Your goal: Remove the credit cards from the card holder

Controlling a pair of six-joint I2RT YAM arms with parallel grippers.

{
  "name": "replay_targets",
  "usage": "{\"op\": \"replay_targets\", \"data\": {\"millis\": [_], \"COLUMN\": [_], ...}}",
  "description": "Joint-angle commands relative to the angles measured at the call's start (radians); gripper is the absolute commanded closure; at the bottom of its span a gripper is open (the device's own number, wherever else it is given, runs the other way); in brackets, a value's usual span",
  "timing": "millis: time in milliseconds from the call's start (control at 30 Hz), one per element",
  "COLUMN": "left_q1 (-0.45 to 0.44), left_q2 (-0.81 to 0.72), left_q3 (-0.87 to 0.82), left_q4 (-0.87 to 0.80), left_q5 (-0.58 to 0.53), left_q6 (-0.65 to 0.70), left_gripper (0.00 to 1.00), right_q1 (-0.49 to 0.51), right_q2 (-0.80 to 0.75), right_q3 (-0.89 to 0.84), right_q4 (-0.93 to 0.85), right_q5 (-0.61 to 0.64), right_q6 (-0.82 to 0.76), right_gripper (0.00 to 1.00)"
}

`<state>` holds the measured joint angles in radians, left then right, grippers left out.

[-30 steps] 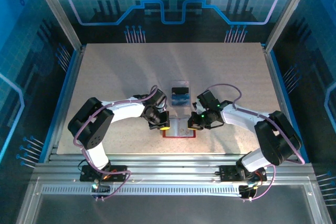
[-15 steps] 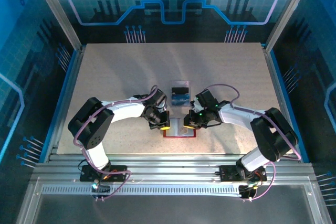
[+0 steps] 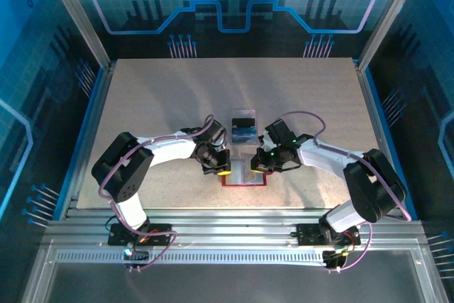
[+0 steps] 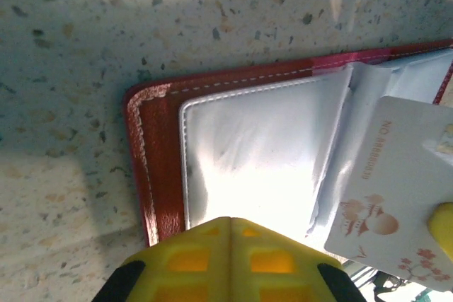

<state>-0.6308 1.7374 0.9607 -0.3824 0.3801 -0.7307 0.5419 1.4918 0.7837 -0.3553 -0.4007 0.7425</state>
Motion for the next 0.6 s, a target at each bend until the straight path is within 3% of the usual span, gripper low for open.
{"op": "replay_targets", "data": {"millis": [0, 200, 367, 567], "left_q1": [0.014, 0.055, 0.095, 0.145], "left_q2": [-0.068, -0.146, -0.214, -0.294], "left_q3": [0.012, -0.029, -0.084, -0.151], "left_q4": [-0.04, -0.035, -0.018, -0.008], "left_q5": [-0.033, -0.057, -0.061, -0.063], "left_q6": [0.004, 0.008, 0.011, 0.015], "left_gripper": [0.96, 0.94, 0.91, 0.89], "right_q1": [-0.018, -0.04, -0.042, -0.043], "right_q2": [-0.034, -0.017, 0.019, 0.024], "right_q3": [0.065, 0.189, 0.323, 0.393], "right_q4": [-0.116, -0.257, -0.4, -0.432], "right_q5": [0.032, 0.054, 0.119, 0.238], "right_q6": [-0.079, -0.248, -0.494, -0.77], "right_gripper": [1.0, 1.0, 1.0, 1.0]}}
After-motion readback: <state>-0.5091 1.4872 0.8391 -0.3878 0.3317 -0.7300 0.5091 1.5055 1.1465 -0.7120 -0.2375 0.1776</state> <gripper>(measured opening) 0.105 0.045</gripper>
